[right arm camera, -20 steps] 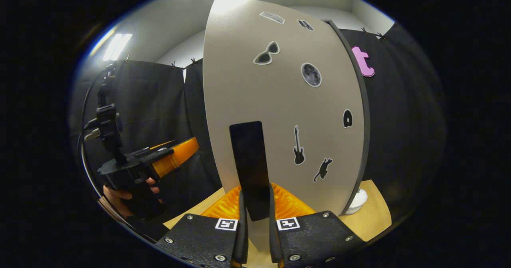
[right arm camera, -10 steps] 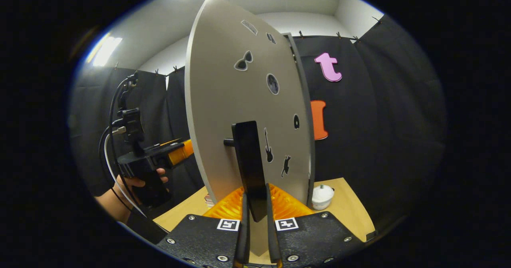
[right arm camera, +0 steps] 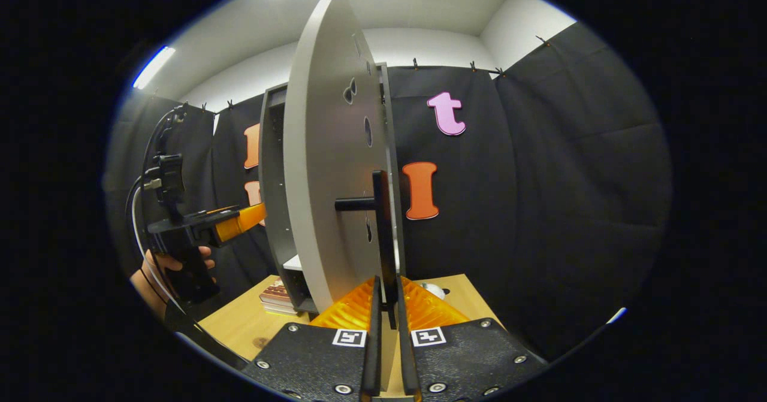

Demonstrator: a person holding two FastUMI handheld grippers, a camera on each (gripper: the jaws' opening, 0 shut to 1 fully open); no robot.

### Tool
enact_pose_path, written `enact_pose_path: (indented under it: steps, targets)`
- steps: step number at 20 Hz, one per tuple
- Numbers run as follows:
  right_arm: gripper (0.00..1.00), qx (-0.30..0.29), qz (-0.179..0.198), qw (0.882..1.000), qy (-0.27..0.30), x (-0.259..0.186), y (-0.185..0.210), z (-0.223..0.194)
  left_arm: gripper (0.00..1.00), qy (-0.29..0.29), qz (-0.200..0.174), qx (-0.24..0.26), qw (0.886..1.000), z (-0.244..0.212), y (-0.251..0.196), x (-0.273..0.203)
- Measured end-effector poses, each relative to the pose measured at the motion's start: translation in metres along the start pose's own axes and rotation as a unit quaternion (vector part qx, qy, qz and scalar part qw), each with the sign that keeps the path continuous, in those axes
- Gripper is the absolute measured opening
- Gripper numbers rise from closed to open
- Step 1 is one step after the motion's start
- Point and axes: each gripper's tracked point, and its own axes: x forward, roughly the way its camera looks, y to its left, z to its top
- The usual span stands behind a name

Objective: Open the cabinet door with the right hand, grasp the bottle in the cabinet with the left hand and place it on the coaster, then close the cabinet door with the right hand.

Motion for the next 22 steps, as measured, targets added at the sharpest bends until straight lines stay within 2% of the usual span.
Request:
enact_pose_path:
  steps: [2,5,7,8,9,10,11,12,13,14,18,21,22]
  targets:
    - [0.1,0.003,0.009,1.0,-0.001,0.001,-0.015,-0.001,0.95,-0.001,0.006,0.003,1.0,0.001,-0.007,-0.002]
    - [0.1,0.025,0.058,0.998,-0.003,0.002,-0.005,-0.002,0.93,0.001,0.017,0.006,1.0,0.004,-0.02,-0.004]
    - [0.09,0.028,0.062,0.998,-0.007,0.0,-0.008,-0.001,0.95,0.005,0.017,0.003,1.0,0.003,-0.029,-0.003]
    - [0.0,0.032,0.06,0.998,-0.01,0.0,-0.012,0.0,0.94,0.007,0.016,0.005,1.0,0.003,-0.031,-0.002]
    - [0.0,0.039,0.062,0.997,-0.012,0.0,-0.012,0.0,0.95,0.008,0.013,0.009,1.0,0.003,-0.032,0.001]
    - [0.1,0.048,0.065,0.997,-0.012,0.0,-0.01,-0.001,0.95,0.007,0.01,0.012,1.0,0.003,-0.031,0.004]
    - [0.12,0.058,0.065,0.996,-0.013,-0.001,-0.009,-0.001,0.95,0.007,0.007,0.012,1.0,0.001,-0.03,0.008]
    - [0.22,0.066,0.061,0.996,-0.016,0.001,-0.011,0.0,0.95,0.005,0.002,0.01,1.0,0.0,-0.028,0.014]
    - [0.18,0.067,0.048,0.996,-0.02,0.001,-0.015,0.002,0.94,0.004,-0.003,0.006,1.0,0.0,-0.027,0.021]
    - [0.2,0.065,0.034,0.997,-0.025,0.003,-0.02,0.002,0.95,0.005,-0.009,0.002,1.0,-0.001,-0.025,0.03]
    - [0.38,0.047,-0.008,0.998,-0.036,0.0,-0.03,0.003,0.95,0.012,-0.032,-0.008,0.999,-0.012,-0.022,0.071]
    - [0.58,0.05,-0.026,0.997,-0.056,-0.008,-0.031,0.013,0.95,0.033,-0.052,-0.003,0.998,-0.031,-0.027,0.103]
    - [0.59,0.056,-0.029,0.996,-0.061,-0.01,-0.03,0.014,0.95,0.042,-0.055,0.001,0.998,-0.038,-0.028,0.115]
